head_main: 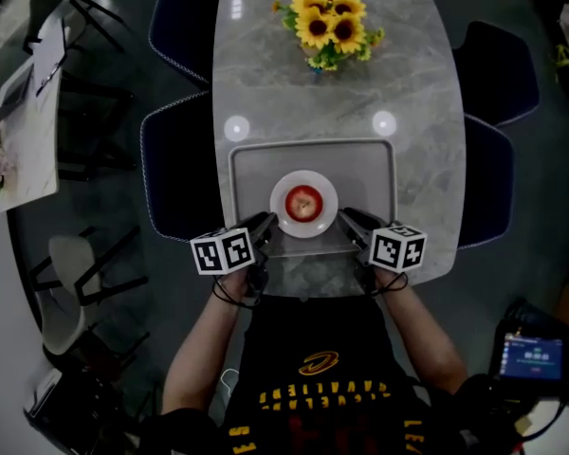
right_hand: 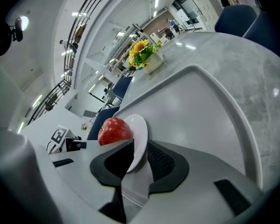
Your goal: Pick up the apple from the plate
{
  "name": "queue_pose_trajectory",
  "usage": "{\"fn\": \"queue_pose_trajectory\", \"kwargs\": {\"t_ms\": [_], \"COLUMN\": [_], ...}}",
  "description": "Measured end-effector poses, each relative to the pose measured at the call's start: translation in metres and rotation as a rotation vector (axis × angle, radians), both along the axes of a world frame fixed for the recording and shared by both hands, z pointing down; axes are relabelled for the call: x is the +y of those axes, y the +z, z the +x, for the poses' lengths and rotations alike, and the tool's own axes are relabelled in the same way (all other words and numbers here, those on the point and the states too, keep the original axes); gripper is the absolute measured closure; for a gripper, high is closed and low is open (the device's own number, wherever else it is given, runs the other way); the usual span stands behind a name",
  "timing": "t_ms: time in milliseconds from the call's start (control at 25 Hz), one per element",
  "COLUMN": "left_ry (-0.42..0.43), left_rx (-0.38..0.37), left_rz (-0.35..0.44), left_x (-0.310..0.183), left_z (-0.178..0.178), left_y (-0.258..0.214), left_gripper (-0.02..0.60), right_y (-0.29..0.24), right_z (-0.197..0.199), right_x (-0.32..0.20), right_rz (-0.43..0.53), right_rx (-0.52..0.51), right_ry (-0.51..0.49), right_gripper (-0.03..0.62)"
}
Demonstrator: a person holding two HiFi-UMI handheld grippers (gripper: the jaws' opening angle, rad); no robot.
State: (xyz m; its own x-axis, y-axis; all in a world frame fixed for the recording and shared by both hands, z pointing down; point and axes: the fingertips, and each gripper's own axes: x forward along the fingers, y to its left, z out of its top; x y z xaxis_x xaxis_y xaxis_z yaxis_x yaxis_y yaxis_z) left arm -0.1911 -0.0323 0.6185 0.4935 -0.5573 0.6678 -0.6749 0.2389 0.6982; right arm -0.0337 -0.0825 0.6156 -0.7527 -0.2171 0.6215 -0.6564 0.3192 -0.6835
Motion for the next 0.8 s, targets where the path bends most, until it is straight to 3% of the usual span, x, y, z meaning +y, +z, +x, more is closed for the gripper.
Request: {"fn": "queue_pose_trajectory", "kwargs": {"t_ms": [400, 800], "left_ry": [-0.001, -0.027], "left_rx": [0.012, 0.04], "left_rz": [-0.021, -0.029], "left_x": [0.008, 0.004], "left_z": [0.004, 0.004], "left_y": [0.003, 0.004], "left_gripper": [0.471, 0.472], "right_y": [0.008, 0.008], "right_z": [-0.014, -0.017], "right_x": [0.009, 0.007], "right_rz": [-0.081, -0.118], "right_rx": [0.043, 0.015], "right_ry": [-0.021, -0.016], "right_gripper": [0.503, 0.503]}}
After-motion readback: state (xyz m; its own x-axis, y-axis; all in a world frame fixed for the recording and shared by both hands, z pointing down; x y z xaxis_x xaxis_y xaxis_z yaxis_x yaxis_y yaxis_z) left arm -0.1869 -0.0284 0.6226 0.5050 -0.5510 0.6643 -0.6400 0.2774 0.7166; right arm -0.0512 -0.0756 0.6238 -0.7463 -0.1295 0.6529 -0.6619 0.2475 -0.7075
